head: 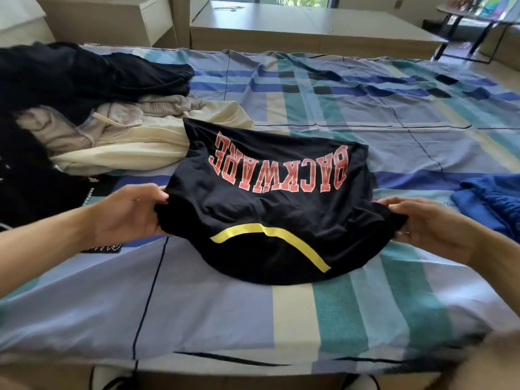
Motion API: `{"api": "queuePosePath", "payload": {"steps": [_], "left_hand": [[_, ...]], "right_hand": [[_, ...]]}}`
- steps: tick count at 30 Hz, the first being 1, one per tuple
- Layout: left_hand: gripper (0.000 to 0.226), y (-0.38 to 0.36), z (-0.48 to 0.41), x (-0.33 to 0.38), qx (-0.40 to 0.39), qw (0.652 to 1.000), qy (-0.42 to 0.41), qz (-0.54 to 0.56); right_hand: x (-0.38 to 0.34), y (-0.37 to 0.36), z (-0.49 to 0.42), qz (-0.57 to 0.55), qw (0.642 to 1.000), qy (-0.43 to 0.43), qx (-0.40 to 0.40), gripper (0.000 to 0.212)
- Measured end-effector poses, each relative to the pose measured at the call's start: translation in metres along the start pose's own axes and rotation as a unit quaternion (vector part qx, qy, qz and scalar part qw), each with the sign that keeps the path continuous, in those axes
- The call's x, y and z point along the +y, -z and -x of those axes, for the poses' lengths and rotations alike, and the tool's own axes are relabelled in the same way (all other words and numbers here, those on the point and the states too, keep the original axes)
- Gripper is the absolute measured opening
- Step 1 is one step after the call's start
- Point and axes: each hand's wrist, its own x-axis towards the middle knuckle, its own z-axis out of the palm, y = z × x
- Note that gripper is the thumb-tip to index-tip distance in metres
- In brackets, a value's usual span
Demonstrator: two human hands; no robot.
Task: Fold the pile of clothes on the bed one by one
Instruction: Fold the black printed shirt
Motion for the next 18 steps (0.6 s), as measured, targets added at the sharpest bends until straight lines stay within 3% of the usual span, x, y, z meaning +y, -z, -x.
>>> {"api": "queuePosePath", "payload": {"steps": [2,4,5,9,12,15,18], "left_hand": [[0.075,0.009,0.001,-0.001,-0.011,1.000,0.012,0.005],[0.094,0.012,0.001,-0.007,-0.013,0.999,0.017,-0.031],[0.093,0.010,0.001,-0.011,-0.003,0.999,0.020,-0.046],[0.044,-0.016,-0.004,-0.018,0.072,0.993,0.006,-0.093],[0.035,-0.026,-0.007,-0.013,0.169,0.972,-0.041,-0.157],[0.030,-0.027,0.000,-0.004,0.252,0.939,-0.067,-0.223],[0.031,-0.022,0.016,0.006,0.299,0.921,-0.083,-0.237]], "right_hand": [[0.001,0.002,0.009,0.001,1.000,0.011,-0.029,0.085],[0.004,-0.004,0.016,0.056,0.998,0.018,-0.029,0.058],[0.007,-0.008,0.018,0.099,0.995,0.025,-0.009,0.053],[0.016,-0.023,0.015,0.182,0.979,0.058,0.069,0.031],[0.012,-0.027,0.012,0.183,0.973,0.078,0.121,0.019],[0.005,-0.021,0.019,0.180,0.968,0.080,0.154,0.025],[0.003,-0.002,0.033,0.173,0.961,0.084,0.201,0.016]]}}
